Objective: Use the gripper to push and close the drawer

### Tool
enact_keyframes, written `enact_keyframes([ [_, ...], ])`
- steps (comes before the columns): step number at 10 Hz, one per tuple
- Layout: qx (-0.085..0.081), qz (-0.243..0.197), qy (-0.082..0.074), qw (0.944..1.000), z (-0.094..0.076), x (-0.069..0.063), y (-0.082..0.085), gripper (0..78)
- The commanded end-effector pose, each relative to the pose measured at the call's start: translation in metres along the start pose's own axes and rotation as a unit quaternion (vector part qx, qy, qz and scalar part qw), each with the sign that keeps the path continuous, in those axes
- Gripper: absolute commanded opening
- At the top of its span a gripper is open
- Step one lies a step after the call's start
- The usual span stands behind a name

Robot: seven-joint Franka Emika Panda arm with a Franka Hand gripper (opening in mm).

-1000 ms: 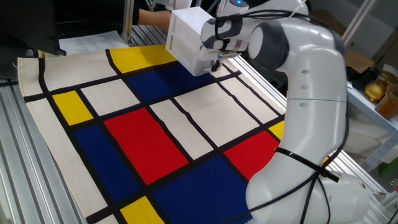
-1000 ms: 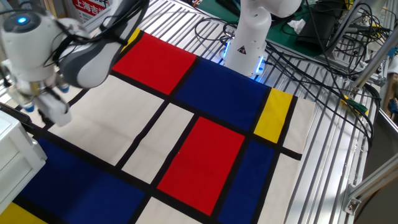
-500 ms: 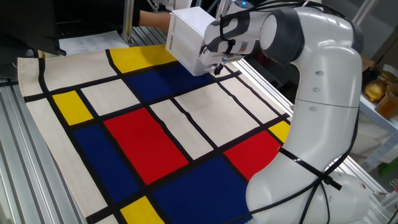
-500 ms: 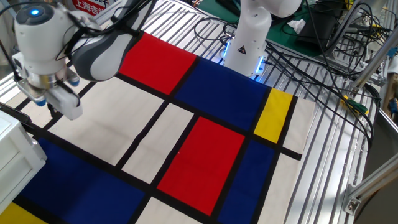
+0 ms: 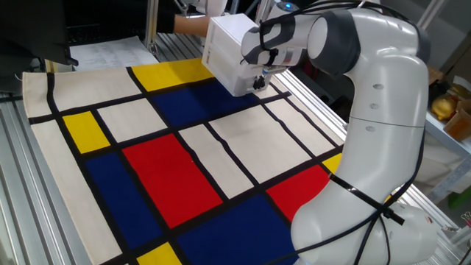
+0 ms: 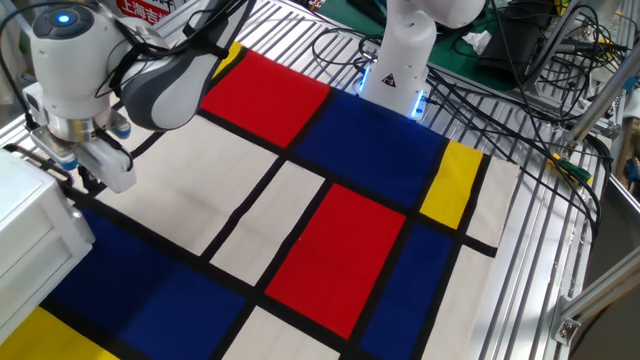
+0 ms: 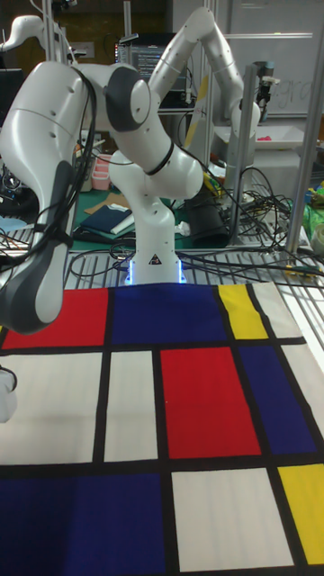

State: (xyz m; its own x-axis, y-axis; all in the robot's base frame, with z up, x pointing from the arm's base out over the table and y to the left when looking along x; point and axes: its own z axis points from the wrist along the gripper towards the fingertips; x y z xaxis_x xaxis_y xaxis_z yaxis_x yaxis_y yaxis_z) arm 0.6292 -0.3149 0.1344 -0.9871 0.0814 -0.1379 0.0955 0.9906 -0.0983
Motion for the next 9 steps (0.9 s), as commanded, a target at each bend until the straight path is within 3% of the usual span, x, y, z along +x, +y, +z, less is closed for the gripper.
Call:
enact_keyframes([
  [1, -0.007, 0.01, -0.021, 0.9997, 0.009, 0.001, 0.001, 0.0],
  [2, -0.01, 0.009, -0.052, 0.9985, 0.025, 0.005, 0.004, 0.0],
  [3, -0.01, 0.012, -0.053, 0.9985, 0.029, 0.006, 0.004, 0.0],
  [7, -0.006, 0.019, -0.035, 0.9992, 0.029, 0.006, 0.003, 0.0],
  [9, -0.005, 0.0, -0.025, 0.9997, 0.03, 0.006, 0.003, 0.0],
])
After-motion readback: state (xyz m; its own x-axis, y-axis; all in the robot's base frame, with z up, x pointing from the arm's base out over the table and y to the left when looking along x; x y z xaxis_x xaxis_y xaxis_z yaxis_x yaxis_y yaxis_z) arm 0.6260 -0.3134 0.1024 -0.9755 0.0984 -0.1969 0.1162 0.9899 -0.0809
